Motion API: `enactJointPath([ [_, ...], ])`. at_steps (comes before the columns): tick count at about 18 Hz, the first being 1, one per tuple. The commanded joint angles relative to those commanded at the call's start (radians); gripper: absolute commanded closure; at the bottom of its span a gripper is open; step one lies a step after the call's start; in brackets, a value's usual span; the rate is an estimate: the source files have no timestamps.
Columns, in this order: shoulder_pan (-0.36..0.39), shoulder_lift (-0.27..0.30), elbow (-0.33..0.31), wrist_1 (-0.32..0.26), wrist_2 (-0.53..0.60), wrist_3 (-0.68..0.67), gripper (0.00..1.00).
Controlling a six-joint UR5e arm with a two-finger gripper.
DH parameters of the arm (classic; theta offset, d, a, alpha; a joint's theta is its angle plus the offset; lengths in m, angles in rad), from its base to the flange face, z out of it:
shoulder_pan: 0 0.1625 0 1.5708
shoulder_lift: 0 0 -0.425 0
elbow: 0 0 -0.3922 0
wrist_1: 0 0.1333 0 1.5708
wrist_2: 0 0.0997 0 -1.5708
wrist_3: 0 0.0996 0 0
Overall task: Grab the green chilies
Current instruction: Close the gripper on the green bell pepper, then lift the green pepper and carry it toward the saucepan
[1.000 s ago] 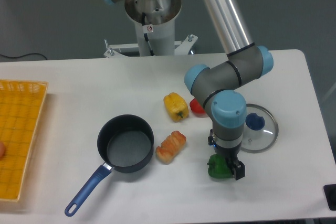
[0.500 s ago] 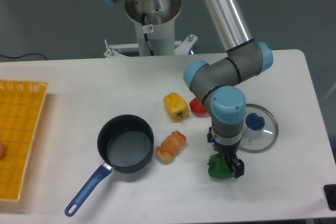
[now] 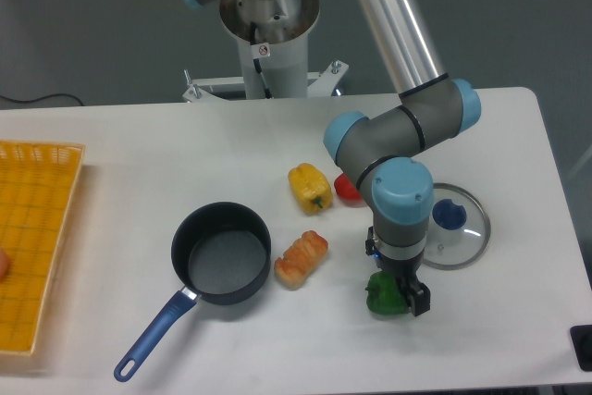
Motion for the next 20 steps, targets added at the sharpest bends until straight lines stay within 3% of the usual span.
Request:
enactJointPath([
  [7, -0.005, 0.0, -0.006, -0.002, 0.003, -0.006, 0.02],
  [9, -0.005, 0.0, -0.006, -0.002, 0.003, -0.006, 0.11],
  [12, -0.005, 0.008, -0.017, -0.003, 0.005, -0.006, 0.35],
  [14, -0.002, 0.011, -0.026, -0.003, 0.005, -0.008, 0.43],
  [17, 0.0, 0.024, -0.031, -0.023, 0.005, -0.031, 0.51],
  [20, 0.002, 0.041, -0.032, -0.034, 0.003, -0.046, 0.51],
])
